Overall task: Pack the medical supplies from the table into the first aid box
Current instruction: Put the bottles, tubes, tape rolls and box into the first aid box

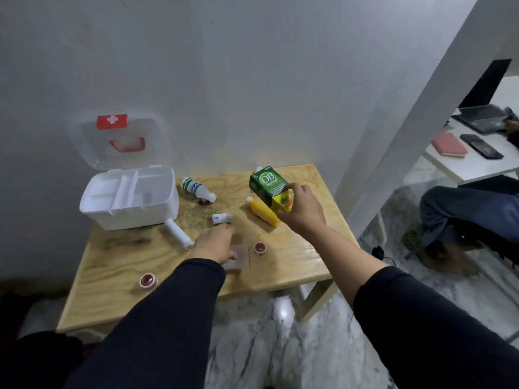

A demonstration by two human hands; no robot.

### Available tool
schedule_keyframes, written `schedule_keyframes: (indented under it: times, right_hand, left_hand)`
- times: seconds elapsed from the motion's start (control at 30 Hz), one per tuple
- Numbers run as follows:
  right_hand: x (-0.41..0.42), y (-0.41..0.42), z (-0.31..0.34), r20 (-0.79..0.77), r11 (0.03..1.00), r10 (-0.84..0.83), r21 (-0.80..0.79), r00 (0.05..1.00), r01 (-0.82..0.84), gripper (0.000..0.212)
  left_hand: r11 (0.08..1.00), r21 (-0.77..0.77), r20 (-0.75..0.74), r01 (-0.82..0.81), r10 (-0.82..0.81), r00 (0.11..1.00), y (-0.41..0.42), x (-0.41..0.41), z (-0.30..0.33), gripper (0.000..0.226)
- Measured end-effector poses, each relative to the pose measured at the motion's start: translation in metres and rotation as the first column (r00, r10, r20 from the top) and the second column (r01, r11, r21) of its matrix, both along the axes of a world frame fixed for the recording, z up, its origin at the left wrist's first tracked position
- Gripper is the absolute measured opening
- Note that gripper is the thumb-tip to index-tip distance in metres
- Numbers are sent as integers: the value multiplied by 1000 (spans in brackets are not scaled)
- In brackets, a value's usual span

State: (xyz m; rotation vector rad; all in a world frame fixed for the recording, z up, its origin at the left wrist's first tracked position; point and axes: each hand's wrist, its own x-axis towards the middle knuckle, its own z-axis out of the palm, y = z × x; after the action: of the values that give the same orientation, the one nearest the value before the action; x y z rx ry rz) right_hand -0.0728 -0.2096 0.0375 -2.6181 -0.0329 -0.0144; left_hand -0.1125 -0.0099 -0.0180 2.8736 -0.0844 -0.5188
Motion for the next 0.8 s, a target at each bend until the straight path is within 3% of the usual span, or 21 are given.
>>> schedule_keyframes:
  times: [0.2, 0.43, 0.67, 0.8]
  right_hand:
    - [20, 65, 28, 18, 969, 247, -15, 969, -247, 63]
    - [43, 165, 45, 63, 878, 473, -121, 879, -464, 64]
    - [73, 254, 33, -46, 764, 530, -408, 847, -500, 59]
    - [85, 290, 15, -129, 753, 526, -388, 840, -531, 57]
  left_hand:
    - [967, -20, 222, -253, 251, 942, 69, 4, 56, 53]
    - [895, -78, 270, -439, 443, 855, 164, 3, 67, 59]
    - [899, -21, 194, -438, 433, 880, 239, 19, 54, 88]
    - [907, -14, 165, -420, 416, 894, 266, 24, 43, 99]
